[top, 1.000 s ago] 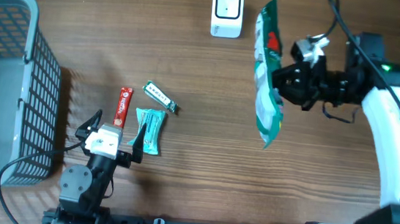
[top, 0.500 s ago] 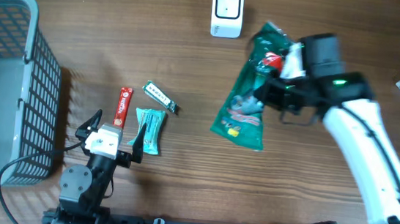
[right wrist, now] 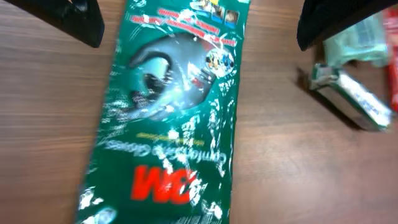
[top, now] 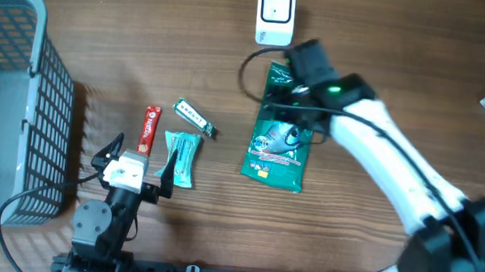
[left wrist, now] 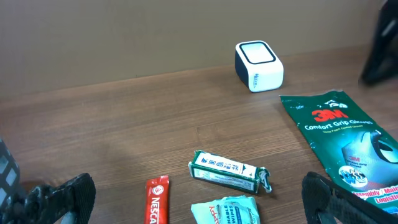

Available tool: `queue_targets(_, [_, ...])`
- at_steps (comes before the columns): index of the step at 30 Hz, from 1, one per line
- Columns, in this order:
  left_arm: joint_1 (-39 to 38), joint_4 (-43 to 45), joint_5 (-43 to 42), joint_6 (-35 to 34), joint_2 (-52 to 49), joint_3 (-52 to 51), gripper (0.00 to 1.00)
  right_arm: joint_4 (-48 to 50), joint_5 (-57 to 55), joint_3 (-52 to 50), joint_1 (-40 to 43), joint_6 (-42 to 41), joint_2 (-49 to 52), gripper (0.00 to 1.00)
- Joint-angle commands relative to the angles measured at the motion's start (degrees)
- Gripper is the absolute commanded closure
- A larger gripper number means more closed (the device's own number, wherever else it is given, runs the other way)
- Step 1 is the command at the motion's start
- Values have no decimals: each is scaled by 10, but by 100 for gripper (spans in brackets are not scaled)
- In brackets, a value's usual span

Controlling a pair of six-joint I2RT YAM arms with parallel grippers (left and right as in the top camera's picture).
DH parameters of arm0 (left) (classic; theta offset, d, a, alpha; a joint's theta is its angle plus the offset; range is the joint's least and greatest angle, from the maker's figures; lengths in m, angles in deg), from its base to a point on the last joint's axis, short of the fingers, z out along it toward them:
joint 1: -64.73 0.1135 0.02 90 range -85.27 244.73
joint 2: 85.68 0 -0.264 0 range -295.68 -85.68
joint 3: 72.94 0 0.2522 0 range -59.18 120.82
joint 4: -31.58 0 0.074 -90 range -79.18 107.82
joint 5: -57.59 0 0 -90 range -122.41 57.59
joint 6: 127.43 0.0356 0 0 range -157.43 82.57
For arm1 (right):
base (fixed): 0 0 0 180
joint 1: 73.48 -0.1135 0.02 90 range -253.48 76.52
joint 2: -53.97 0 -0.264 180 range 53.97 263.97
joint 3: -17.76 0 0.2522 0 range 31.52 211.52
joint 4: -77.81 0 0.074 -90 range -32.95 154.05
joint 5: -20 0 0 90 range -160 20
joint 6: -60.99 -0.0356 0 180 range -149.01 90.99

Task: Scan the item barcode

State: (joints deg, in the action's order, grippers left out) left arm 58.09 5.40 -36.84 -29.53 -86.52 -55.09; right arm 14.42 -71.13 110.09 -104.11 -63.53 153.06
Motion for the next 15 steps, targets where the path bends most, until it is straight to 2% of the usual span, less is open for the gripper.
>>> queue_targets(1, [0,2,-5,7,3,-3,0,5,-55,-1,-43,-53,105,1])
queue_targets(6, [0,2,-5,7,3,-3,0,28,-54,0,-48,-103,168,1])
queue_targets(10, [0,2,-5,7,3,-3,0,40,-49,0,-65,-136,227,5])
queue_targets(11, [0,2,-5,7,3,-3,0,43,-41,0,-68,-138,245,15])
queue_targets(13, [0,2,-5,7,3,-3,0,43,-9,0,-71,-163,288,53])
queue_targets(14, [0,2,-5,7,3,-3,0,41,1,0,-71,-176,300,64])
queue_targets(15, [0,2,-5,7,3,-3,0,40,14,0,-71,-186,306,71])
